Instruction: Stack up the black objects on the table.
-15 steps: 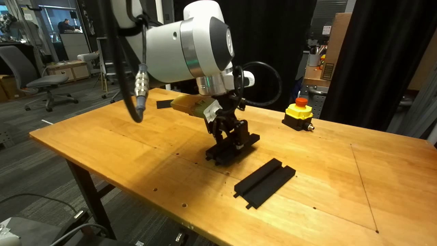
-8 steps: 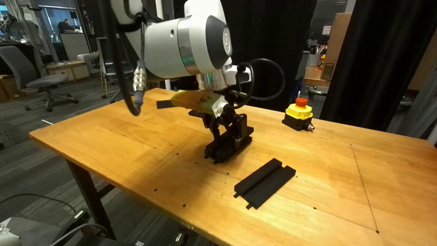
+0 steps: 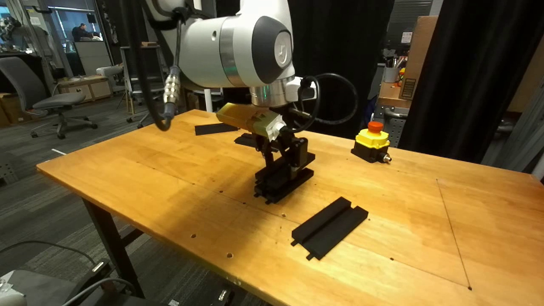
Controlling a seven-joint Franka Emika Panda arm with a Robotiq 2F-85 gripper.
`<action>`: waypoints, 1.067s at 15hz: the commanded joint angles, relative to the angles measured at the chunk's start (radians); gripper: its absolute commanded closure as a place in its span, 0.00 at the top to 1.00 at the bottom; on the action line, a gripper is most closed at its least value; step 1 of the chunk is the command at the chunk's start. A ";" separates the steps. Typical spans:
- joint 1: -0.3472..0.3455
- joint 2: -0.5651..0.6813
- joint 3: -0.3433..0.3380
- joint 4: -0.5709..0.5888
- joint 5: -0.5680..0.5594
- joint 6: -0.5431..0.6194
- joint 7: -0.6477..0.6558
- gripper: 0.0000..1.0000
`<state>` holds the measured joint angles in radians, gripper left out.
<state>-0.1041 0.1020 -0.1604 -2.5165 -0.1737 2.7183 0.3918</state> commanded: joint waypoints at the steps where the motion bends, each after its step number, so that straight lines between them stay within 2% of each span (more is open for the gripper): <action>1: -0.004 0.007 0.015 0.018 0.117 -0.012 -0.078 0.45; 4: -0.004 0.011 0.017 0.023 0.169 -0.022 -0.110 0.45; 16: -0.005 0.032 0.002 0.044 0.150 -0.078 -0.104 0.45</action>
<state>-0.1055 0.1236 -0.1563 -2.4997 -0.0341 2.6572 0.3098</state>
